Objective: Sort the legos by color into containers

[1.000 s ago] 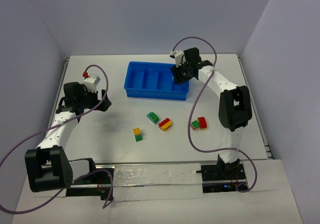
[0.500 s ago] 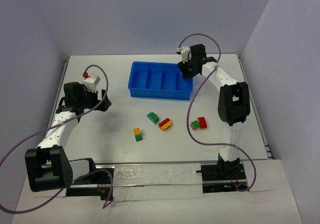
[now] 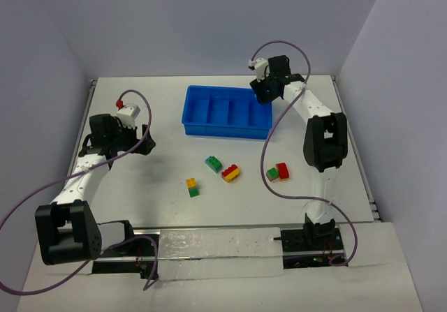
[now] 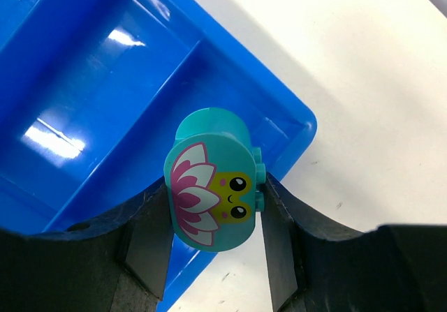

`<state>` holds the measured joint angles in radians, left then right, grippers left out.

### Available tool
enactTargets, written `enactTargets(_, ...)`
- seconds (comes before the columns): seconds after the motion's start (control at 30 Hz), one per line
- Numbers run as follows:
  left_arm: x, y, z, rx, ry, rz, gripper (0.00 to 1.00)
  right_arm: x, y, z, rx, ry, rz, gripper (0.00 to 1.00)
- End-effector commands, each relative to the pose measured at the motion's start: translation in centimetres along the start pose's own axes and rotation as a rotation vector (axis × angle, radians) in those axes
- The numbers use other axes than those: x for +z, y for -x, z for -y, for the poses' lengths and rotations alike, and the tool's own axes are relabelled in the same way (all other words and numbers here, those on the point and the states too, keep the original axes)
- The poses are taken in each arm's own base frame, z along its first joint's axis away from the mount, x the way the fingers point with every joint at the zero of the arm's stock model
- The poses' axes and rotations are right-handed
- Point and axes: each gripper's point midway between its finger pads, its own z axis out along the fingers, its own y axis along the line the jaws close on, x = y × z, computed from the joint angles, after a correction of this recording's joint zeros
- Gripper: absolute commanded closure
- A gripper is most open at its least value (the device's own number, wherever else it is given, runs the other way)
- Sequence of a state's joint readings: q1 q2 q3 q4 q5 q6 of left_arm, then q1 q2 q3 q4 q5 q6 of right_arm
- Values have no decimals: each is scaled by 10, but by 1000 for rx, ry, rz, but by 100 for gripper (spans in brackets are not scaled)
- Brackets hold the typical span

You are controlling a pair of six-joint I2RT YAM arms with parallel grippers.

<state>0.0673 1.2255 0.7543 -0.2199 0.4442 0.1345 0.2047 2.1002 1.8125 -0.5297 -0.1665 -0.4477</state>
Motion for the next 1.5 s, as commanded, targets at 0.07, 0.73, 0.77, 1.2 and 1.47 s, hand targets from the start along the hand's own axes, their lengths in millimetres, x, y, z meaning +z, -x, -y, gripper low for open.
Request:
enactTargets(0.07,-2,29,-4,24,12,71,2,1,7,-4,-23,10,6,87)
enactTargets(0.73,-7,36,0,71,-12,78,1,6,11,0,-31,-31,-4,46)
enactTargets(0.77,-7,37,0,73,-11,80,1,8,11,0,-33,-33,-6,45)
enactTargets(1.2,-16,41,12,114,-57,105,1,-40,52,-14,-9,1,108,27)
enactTargets(1.47,-39,37,70,383,-345,135,1,-116,69,-34,27,56,215,1)
